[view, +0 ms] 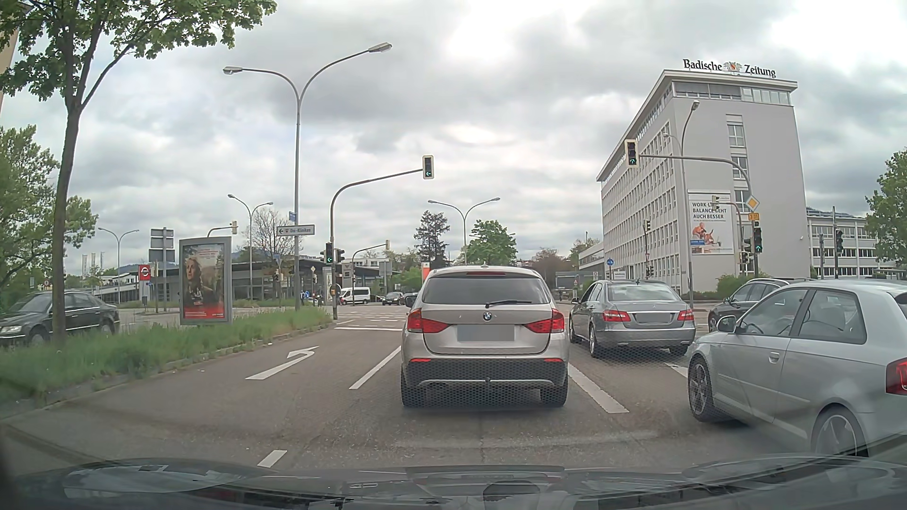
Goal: Follow the waypoints while adhering to traffic rules and regulations
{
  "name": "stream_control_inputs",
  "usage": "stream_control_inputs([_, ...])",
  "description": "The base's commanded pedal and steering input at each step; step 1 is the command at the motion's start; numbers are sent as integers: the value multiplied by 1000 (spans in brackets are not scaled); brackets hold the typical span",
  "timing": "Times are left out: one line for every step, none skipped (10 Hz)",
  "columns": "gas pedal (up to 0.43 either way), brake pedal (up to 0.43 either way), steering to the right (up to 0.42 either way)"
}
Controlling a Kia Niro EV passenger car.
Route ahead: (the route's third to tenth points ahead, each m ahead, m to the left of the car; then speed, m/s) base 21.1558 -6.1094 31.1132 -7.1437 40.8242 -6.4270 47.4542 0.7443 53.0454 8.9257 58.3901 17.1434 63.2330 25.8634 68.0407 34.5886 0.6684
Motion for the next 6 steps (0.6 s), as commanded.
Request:
stream_control_inputs([177, 0, 3])
stream_control_inputs([197, 0, 3])
stream_control_inputs([240, 0, 3])
stream_control_inputs([240, 0, 3])
stream_control_inputs([248, 0, 3])
stream_control_inputs([268, 0, 3])
